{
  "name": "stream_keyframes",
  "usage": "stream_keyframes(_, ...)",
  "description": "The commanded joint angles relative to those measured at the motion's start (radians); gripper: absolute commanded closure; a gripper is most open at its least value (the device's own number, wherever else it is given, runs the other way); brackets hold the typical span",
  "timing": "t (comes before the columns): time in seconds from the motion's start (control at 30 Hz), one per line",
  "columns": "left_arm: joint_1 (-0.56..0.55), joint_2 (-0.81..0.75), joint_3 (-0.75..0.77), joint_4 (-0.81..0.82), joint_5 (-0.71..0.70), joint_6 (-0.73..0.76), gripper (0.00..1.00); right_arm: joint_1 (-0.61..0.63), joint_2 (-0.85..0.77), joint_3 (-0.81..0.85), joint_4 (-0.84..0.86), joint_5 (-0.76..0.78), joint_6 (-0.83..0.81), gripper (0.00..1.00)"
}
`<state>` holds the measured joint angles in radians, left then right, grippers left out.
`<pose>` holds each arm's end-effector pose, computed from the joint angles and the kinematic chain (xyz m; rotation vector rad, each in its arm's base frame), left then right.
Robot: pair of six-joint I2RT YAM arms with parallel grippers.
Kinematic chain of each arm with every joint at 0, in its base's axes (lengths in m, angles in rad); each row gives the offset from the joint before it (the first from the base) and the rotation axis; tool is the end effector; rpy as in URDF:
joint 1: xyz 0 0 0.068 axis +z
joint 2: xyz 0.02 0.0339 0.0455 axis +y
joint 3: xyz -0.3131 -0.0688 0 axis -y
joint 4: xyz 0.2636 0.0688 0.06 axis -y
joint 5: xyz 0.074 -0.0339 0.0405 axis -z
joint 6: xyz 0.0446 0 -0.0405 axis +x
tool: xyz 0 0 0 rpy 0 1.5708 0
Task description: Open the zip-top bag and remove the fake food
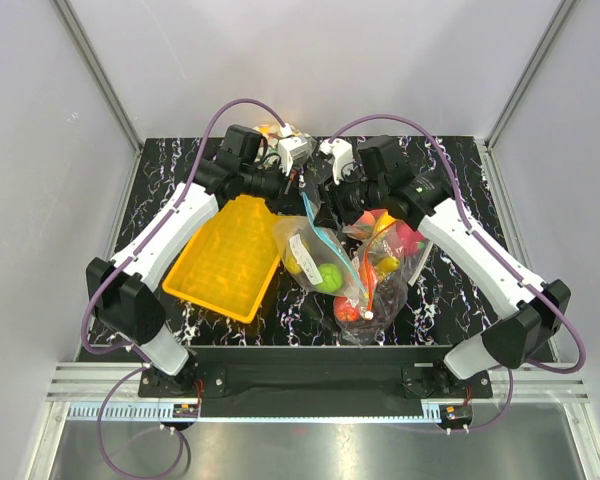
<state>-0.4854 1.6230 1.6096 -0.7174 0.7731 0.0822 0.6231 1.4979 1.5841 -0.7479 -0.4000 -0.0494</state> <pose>0.3212 -0.2047 0.4119 1.0198 2.0398 -1.0954 0.2704 0.2157 0.4375 -0.9602 2.0665 0.7544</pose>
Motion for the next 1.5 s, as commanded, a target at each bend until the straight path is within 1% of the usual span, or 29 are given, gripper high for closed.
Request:
stream_keyframes(0.0,-0.005,-0.015,0.024,0.013,-0.005,0.019,1.0,0.013,0.004,0.047,0.03,0.033,-0.009,0.53)
stream_keyframes(0.1,-0.005,-0.014,0.029,0.012,-0.005,0.011,1.0,0.036,0.019,0.062,0.015,0.07,-0.039,0.5)
stream_keyframes(0.23,-0.004,-0.014,0.032,0.016,-0.006,0.005,1.0,0.053,0.028,0.071,-0.008,0.09,-0.047,0.5)
stream_keyframes(0.33,-0.005,-0.015,0.029,0.015,-0.009,0.005,1.0,0.059,0.024,0.063,-0.007,0.098,-0.041,0.54)
stream_keyframes(0.53,-0.005,-0.025,0.015,0.016,-0.021,0.008,1.0,0.061,0.018,0.066,-0.013,0.119,-0.047,0.56)
stream_keyframes(0.73,-0.005,-0.022,0.013,0.01,-0.029,0.017,1.0,0.061,0.013,0.065,-0.008,0.131,-0.03,0.54)
stream_keyframes(0.9,-0.007,-0.025,0.012,0.001,-0.031,0.025,1.0,0.061,-0.008,0.062,-0.002,0.156,-0.021,0.49)
stream_keyframes(1.23,-0.007,-0.022,0.007,-0.043,-0.054,0.06,1.0,0.059,-0.031,0.059,-0.022,0.199,-0.017,0.46)
stream_keyframes(1.47,-0.007,-0.046,-0.022,-0.027,-0.052,0.05,1.0,0.061,-0.039,0.037,-0.042,0.214,-0.021,0.46)
